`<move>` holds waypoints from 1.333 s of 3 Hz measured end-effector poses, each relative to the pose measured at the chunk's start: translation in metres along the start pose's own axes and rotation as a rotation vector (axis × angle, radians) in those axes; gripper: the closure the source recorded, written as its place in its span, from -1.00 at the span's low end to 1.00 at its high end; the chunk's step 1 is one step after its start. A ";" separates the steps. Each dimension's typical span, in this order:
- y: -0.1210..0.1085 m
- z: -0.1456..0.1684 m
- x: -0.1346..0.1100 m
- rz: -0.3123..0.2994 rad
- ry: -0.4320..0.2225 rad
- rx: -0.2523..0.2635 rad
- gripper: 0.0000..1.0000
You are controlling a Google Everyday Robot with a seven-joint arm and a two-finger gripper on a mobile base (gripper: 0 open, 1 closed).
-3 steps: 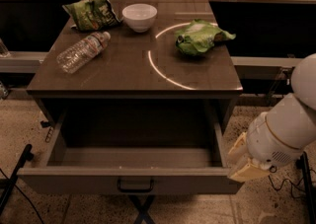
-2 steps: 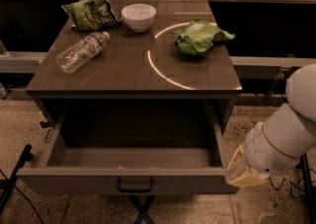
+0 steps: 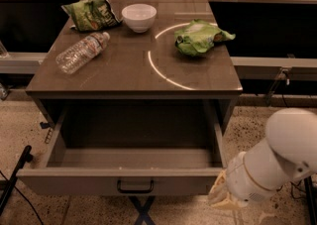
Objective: Close top drawer
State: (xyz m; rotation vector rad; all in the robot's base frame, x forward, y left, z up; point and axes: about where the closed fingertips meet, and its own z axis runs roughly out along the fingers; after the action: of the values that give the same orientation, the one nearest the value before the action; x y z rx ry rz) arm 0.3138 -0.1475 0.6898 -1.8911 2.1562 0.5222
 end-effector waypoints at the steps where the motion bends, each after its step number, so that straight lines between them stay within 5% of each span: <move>1: -0.015 0.029 -0.008 0.009 -0.020 0.072 1.00; 2: -0.040 0.054 -0.024 0.003 -0.030 0.120 1.00; 3: -0.040 0.054 -0.024 0.003 -0.030 0.120 1.00; 4: -0.075 0.063 -0.043 0.011 -0.063 0.147 1.00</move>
Offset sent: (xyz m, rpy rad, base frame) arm 0.0733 0.0679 -0.0693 0.0195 -0.1624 -0.0717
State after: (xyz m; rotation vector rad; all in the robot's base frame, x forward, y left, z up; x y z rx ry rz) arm 0.3903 -0.0902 0.6405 -1.7633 2.1041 0.4075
